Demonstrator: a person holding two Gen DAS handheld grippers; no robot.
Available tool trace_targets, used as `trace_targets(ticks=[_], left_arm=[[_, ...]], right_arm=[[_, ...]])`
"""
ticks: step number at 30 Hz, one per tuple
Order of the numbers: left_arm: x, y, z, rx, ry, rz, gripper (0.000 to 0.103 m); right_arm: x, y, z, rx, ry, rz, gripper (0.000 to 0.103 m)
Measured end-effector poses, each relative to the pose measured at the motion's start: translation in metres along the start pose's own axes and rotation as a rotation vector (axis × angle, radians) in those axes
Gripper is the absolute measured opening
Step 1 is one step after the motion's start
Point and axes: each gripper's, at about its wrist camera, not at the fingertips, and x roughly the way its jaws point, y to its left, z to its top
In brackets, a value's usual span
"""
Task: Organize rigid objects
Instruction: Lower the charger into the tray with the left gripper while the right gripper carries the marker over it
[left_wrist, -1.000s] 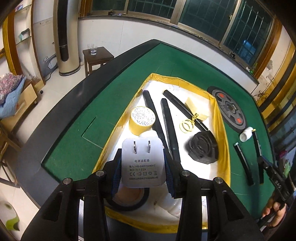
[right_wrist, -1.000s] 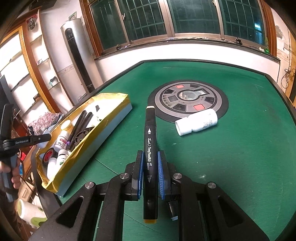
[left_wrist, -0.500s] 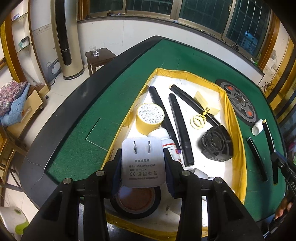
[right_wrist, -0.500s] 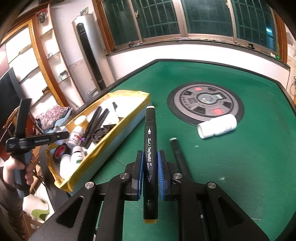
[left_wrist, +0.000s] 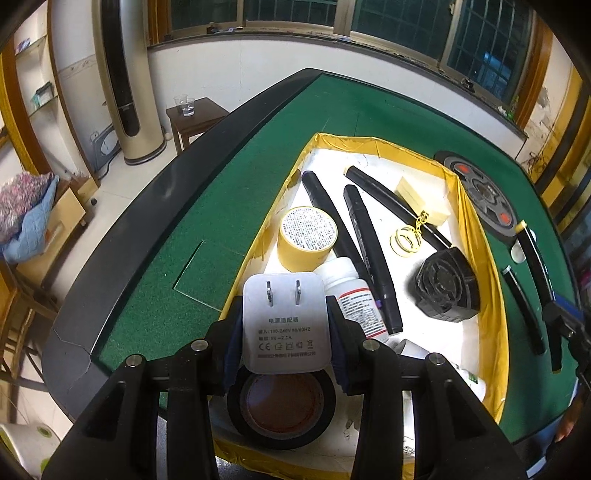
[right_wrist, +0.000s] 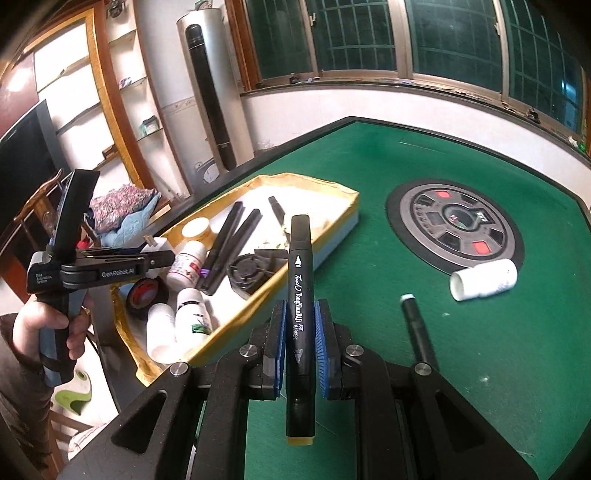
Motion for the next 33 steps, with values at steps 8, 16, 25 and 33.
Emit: trace_targets(ticks=[8,16,25,33], left_arm=[[0.001,-0.001,-0.001,0.022,-0.008,0.000,0.039],[0.011,-0.002,-0.011,0.028,0.016,-0.001,0.038],[0.012,-0.005,-0.013,0.050,0.005,0.019,0.038],[0.010,-0.010,-0.019,0.071,-0.005,0.047,0.038]], right_arm=[[0.008,0.018,0.005,-0.031,0.015,0.014,0.013],[0.016,0.026,0.010,-0.035,0.034,0.033,0.013],[0.028,0.033,0.024,-0.049,0.065,0.058,0.013],[0.051,0.032,0.045,-0.009,0.224,0.196,0.013]])
